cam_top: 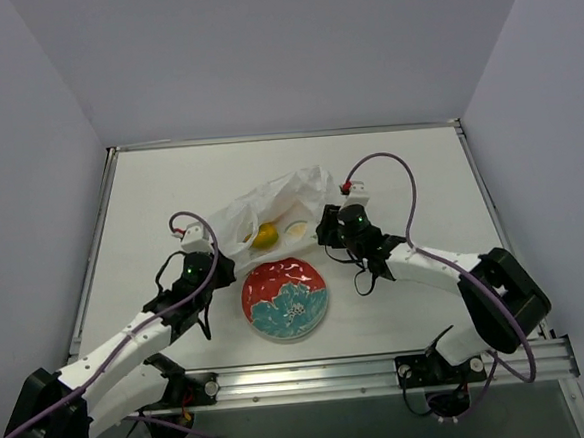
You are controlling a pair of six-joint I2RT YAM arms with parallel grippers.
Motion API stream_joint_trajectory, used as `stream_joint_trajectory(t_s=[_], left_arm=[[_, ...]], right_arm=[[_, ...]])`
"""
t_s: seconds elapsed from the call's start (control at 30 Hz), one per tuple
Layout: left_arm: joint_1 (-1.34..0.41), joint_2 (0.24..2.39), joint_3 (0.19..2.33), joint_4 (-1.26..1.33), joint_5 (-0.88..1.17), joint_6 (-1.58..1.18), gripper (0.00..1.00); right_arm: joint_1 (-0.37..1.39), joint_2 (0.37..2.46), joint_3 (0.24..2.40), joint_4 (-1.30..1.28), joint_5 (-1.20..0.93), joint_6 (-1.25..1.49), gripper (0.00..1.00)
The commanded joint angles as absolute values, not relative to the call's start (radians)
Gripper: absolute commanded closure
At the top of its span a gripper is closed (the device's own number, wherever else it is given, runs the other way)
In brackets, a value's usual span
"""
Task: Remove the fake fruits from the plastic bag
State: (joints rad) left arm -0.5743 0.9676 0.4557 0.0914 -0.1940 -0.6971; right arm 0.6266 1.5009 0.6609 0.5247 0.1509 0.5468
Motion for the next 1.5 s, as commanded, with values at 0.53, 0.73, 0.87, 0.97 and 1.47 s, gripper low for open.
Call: stream_joint_trajectory(t_s=[0.53, 0.73, 0.87, 0.97, 1.47], left_arm=[[-0.574, 0.894, 0.282, 0.472, -0.17, -0.756, 0.98], [-0.574, 0.864, 0.284, 0.471, -0.169, -0.767, 0.98], [-0.574, 0.847, 0.299, 0.422, -0.17, -0.739, 0.98], [-0.572, 0.839, 0.302, 0.402, -0.176, -0.727, 0.98], [-0.571, 0.847, 0.327, 0.367, -0.221, -0.649, 0.98]], right_arm=[[0.834, 1.445, 0.963, 0.294, 0.045, 0.293, 0.9], [0.827, 1.725, 1.035, 0.497, 0.017, 0.261, 0.84], [0.81, 1.862, 1.114, 0.506, 0.011, 0.212, 0.55], [0.802, 1.896, 1.144, 0.502, -0.046, 0.173, 0.32], [0.727, 2.071, 1.333, 0.382, -0.322, 0.075, 0.0]])
